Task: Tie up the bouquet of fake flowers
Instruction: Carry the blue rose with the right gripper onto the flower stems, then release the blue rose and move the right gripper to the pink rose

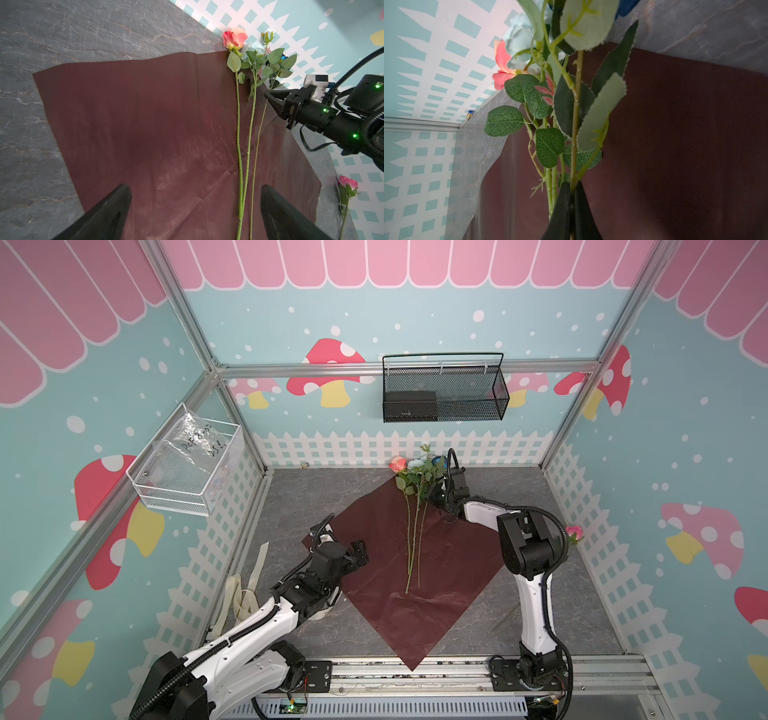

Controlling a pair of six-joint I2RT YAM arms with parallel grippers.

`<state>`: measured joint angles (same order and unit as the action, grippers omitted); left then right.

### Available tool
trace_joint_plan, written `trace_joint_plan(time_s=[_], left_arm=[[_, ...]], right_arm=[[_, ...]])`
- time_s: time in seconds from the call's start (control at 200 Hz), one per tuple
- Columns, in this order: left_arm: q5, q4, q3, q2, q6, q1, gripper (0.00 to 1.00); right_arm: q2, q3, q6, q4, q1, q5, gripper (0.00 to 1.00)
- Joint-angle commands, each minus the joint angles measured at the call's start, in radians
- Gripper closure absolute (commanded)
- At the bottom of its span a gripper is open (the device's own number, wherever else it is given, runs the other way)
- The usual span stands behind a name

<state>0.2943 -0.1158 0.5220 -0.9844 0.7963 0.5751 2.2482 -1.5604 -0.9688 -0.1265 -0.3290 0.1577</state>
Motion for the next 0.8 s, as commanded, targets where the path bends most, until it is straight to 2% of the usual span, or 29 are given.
trace_joint_plan(time_s=[0.0,0.245,0.515,0.795], left_arm=[[-0.002,-0.009,0.004,0.003,0.004,-0.008,0.0],[-0.005,-0.004,-0.002,0.006,0.009,-0.009,0.0],[-0.009,-0.004,-0.01,0.025,0.016,-0.009,0.01],[-0.009,-0.009,-0.02,0.062,0.017,-0.008,0.01]], right_arm=[[0.032,-0.031,-0.025,-0.001,-0.007,0.003,0.96],[0.028,-0.04,-0.014,0.016,-0.007,0.006,0.79],[-0.049,-0.005,0.032,0.052,-0.008,-0.014,0.69],[-0.262,0.149,0.135,0.136,-0.007,-0.097,0.63]])
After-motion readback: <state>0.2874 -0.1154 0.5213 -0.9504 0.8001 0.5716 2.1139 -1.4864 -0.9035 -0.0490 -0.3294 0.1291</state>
